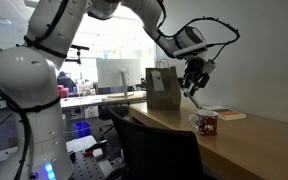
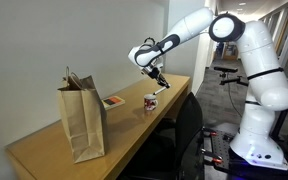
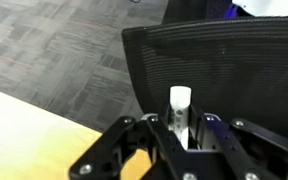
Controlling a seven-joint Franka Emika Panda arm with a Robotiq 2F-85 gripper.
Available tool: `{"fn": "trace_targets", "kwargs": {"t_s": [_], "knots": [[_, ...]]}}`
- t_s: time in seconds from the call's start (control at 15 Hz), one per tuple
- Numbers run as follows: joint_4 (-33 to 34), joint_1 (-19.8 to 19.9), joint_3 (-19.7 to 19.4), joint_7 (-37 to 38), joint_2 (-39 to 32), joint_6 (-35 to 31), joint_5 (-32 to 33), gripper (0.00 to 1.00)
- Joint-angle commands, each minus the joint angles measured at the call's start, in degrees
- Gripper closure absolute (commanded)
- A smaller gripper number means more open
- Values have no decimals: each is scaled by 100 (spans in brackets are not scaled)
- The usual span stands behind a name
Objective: Put the marker in the mug cup
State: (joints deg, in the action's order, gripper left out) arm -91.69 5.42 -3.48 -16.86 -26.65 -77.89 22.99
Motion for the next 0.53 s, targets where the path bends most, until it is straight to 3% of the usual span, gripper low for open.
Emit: {"fn": "trace_targets", "kwargs": {"t_s": [0.0, 0.47], "knots": [[831, -45, 0, -355, -531, 547, 477, 94], [2004, -60, 71, -1309, -1499, 962, 989, 94]]}}
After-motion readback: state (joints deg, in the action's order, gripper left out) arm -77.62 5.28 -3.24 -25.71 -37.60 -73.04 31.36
